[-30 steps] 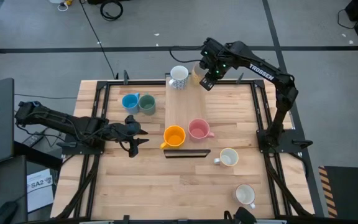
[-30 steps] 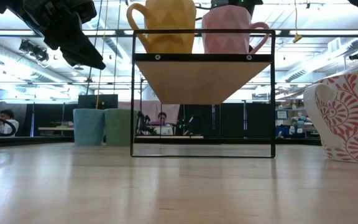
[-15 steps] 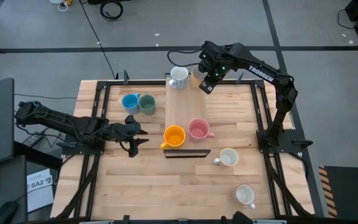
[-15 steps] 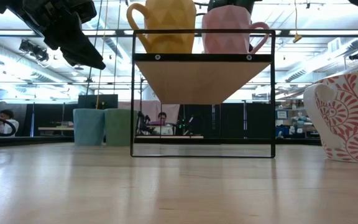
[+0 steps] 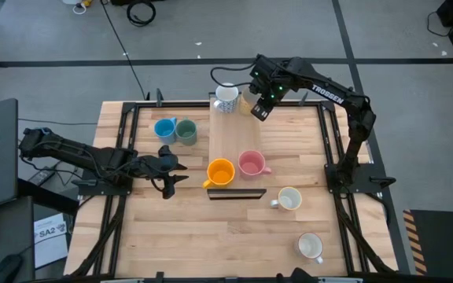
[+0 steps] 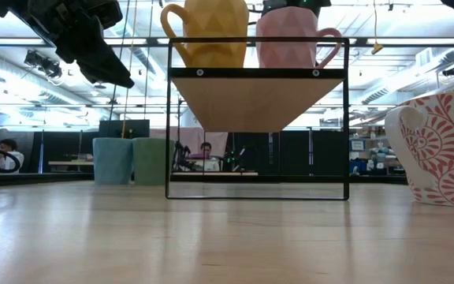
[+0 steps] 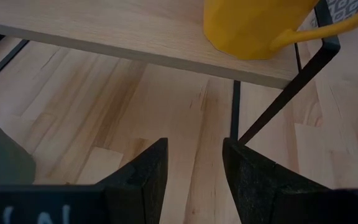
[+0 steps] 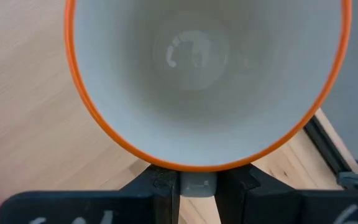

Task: Place coffee mugs
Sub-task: Put the orange patterned mug on the shelf

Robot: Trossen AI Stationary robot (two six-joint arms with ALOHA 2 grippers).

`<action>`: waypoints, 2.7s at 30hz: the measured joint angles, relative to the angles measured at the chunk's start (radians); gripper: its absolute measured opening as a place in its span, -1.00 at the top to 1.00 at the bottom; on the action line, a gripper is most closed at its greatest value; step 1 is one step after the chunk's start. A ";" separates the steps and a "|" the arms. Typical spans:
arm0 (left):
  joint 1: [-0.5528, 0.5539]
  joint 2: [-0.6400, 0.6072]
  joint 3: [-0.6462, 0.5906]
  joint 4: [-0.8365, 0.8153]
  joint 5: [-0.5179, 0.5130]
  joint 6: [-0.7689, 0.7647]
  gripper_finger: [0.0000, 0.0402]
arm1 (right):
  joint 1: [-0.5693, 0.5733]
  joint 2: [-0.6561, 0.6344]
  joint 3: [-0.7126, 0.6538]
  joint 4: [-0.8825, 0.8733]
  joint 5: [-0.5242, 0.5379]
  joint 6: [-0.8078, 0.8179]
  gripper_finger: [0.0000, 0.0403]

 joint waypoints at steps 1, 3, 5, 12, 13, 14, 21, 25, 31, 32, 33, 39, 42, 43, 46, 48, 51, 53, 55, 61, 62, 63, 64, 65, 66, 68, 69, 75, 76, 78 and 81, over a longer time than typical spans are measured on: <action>0.000 0.000 0.000 0.000 0.000 0.000 0.20 | 0.000 0.000 0.000 0.007 0.000 0.000 0.63; 0.000 0.000 0.000 0.000 0.000 0.000 0.20 | 0.000 0.000 0.000 0.011 0.000 0.000 0.63; 0.000 0.000 0.000 0.000 0.000 0.001 0.20 | 0.000 0.001 0.000 0.012 -0.001 0.000 0.63; 0.000 0.000 0.000 0.000 0.000 0.002 0.20 | 0.002 0.003 0.000 0.016 -0.003 -0.005 0.63; 0.000 0.000 0.000 0.000 0.000 0.002 0.20 | 0.002 0.004 0.000 0.016 -0.003 -0.006 0.63; 0.000 0.000 0.000 0.000 0.000 0.002 0.20 | 0.002 0.004 0.000 0.016 -0.003 -0.006 0.63; 0.000 0.000 0.000 0.000 0.000 0.002 0.20 | 0.005 0.004 0.000 0.018 -0.002 -0.005 0.63; 0.000 0.000 0.000 0.000 0.000 0.002 0.20 | 0.010 0.004 0.000 0.010 -0.004 0.000 0.63; 0.000 0.000 0.000 0.000 0.000 0.002 0.20 | 0.018 0.004 0.000 -0.007 -0.012 0.000 0.63; 0.000 0.000 0.000 0.000 0.000 0.002 0.20 | 0.019 0.004 0.000 -0.003 -0.012 0.000 0.63; 0.000 0.000 0.000 0.000 0.000 0.002 0.20 | 0.020 0.005 0.000 0.000 -0.011 0.000 0.63; 0.000 0.000 0.000 0.000 0.000 0.002 0.20 | 0.019 0.005 0.000 0.000 0.009 0.000 0.63; 0.000 0.000 0.000 0.000 0.000 0.002 0.20 | 0.019 0.005 0.000 0.000 0.009 0.000 0.63; 0.000 0.000 0.000 0.000 0.000 0.002 0.20 | 0.019 0.005 0.000 0.000 0.008 0.000 0.63; 0.000 0.000 0.000 0.000 0.000 0.002 0.20 | 0.019 0.005 0.000 0.003 0.009 0.000 0.63; 0.000 0.000 0.000 0.000 0.000 0.002 0.20 | 0.019 0.005 0.000 0.011 0.008 0.000 0.63; 0.000 0.000 0.000 0.000 0.000 0.002 0.20 | 0.019 0.005 0.000 0.014 0.008 0.006 0.63; 0.000 0.000 0.000 0.000 0.000 0.002 0.20 | 0.019 0.005 0.000 0.015 0.008 0.007 0.63; 0.000 0.000 0.000 0.000 0.000 0.002 0.20 | 0.019 0.005 0.000 0.014 0.009 0.007 0.63; 0.000 0.000 0.000 0.000 0.000 0.010 0.20 | 0.019 0.005 0.000 0.014 0.008 0.003 0.63; 0.000 0.000 0.000 0.000 0.000 0.010 0.20 | 0.019 0.005 0.000 0.014 0.008 0.003 0.63; 0.000 0.000 0.000 0.000 0.000 0.010 0.20 | 0.019 0.005 0.000 0.014 0.008 0.003 0.63; 0.000 0.000 0.000 0.000 0.000 0.010 0.20 | 0.019 0.005 0.000 0.014 0.008 0.003 0.63; 0.000 0.000 0.000 0.000 0.000 0.010 0.20 | 0.019 0.005 0.000 0.014 0.008 0.003 0.63; 0.000 0.000 0.000 0.000 0.000 0.010 0.20 | 0.019 0.005 0.000 0.014 0.008 0.003 0.63; 0.000 0.000 0.000 0.000 0.000 0.010 0.20 | 0.019 0.005 0.000 0.016 0.008 0.003 0.62; 0.000 0.000 0.000 0.000 0.000 0.010 0.20 | 0.019 0.005 0.000 0.019 0.008 0.003 0.61; 0.000 0.000 0.000 0.001 0.000 0.010 0.20 | 0.019 0.005 0.000 0.029 0.008 0.002 0.54; 0.000 0.000 0.000 0.001 0.000 0.010 0.20 | 0.019 0.005 0.000 0.037 0.008 0.001 0.53; 0.000 0.000 0.000 0.000 0.000 0.010 0.20 | 0.019 0.005 0.000 0.048 0.008 0.000 0.53; 0.000 0.000 0.000 0.000 0.000 0.010 0.20 | 0.018 0.005 0.000 0.053 0.008 0.000 0.53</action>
